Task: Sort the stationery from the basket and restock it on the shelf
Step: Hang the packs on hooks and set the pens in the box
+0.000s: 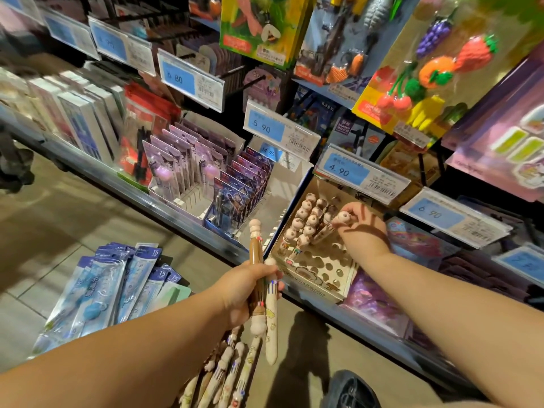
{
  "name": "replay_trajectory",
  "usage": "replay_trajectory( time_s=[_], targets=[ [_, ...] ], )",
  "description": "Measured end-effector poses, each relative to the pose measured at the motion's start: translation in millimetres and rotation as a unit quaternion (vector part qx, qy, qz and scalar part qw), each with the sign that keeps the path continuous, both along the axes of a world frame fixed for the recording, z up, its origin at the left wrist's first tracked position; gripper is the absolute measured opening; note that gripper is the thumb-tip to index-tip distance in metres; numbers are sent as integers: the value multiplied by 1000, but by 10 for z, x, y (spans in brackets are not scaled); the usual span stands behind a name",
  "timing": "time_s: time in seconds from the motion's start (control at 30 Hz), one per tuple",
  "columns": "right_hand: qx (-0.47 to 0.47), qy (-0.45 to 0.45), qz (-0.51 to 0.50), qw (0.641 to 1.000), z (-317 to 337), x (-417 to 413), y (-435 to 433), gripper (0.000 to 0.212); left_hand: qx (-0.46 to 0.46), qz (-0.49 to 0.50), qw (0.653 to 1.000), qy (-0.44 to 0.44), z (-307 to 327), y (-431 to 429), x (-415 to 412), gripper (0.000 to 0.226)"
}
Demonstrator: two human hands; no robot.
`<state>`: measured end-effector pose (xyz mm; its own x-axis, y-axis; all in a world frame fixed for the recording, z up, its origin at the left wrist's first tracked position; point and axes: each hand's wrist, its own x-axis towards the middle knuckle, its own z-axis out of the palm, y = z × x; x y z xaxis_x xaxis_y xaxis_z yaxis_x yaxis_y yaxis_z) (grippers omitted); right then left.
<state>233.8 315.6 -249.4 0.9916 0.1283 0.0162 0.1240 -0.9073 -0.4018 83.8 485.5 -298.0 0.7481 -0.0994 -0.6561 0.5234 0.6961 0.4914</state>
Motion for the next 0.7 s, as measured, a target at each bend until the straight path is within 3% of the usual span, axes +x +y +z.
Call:
replay_trajectory(
  time_s=[0.13, 0.37, 0.57, 0.7],
  targets=[
    [-24, 23, 9, 999, -24, -39, -26, 15, -1, 0, 1000, -11, 24, 16, -4, 34],
    [92, 95, 28, 991, -130, -90, -8, 33, 2, -17, 1000, -19, 61, -10, -11, 27],
    [128, 58, 29, 990, -139, -248, -36, 22, 12, -21, 999, -27, 39, -27, -25, 30],
    [179, 158, 66, 969, -92, -393, -52, 13, 27, -8, 999, -26, 49, -55, -15, 33]
  ],
)
